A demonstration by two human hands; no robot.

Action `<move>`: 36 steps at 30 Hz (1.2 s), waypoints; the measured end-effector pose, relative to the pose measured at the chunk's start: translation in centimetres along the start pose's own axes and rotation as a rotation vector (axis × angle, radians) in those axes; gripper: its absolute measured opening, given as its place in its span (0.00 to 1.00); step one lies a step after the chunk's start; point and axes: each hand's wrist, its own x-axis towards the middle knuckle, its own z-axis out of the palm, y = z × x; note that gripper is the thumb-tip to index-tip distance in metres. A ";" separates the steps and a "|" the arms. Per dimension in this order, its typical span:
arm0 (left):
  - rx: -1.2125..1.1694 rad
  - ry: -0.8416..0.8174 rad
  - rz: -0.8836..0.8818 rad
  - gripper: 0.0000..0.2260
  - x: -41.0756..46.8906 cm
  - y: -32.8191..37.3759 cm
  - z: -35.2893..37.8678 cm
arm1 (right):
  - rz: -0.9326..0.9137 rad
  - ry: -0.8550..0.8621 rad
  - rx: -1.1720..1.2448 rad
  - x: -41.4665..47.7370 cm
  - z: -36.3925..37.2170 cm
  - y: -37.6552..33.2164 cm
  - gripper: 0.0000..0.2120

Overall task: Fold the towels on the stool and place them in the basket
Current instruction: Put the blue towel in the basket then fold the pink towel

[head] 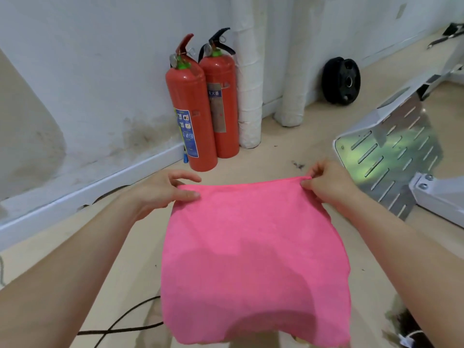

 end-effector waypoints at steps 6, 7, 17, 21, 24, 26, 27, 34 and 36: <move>-0.005 0.062 0.033 0.10 1.4 -2.0 -0.6 | 0.049 -0.147 0.055 0.9 -0.1 0.4 0.10; -0.080 0.053 0.019 0.11 1.6 -2.3 -0.8 | 0.066 -0.177 0.070 0.9 -0.3 0.2 0.08; -0.346 0.258 0.019 0.05 3.4 -2.5 0.9 | 0.023 -0.146 0.028 1.5 0.0 -0.2 0.02; -0.217 0.415 0.097 0.07 4.0 -2.6 2.2 | -0.140 0.031 -0.237 1.4 1.1 0.3 0.09; -0.259 0.415 0.092 0.05 3.5 -2.2 2.2 | -0.128 0.073 -0.210 1.2 1.4 0.3 0.16; -0.356 0.246 0.009 0.08 2.1 -1.9 1.6 | -0.025 -0.045 -0.027 1.2 0.8 0.4 0.17; -0.382 0.149 -0.013 0.13 1.3 -1.9 1.1 | 0.041 -0.153 0.080 1.0 0.3 0.4 0.15; -0.234 -0.247 0.022 0.28 -4.0 -3.6 -1.5 | 0.147 -0.477 0.296 -0.3 -2.8 1.1 0.30; -0.175 -0.254 0.011 0.29 -5.3 -4.0 -1.1 | 0.128 -0.459 0.311 -1.0 -3.0 1.1 0.33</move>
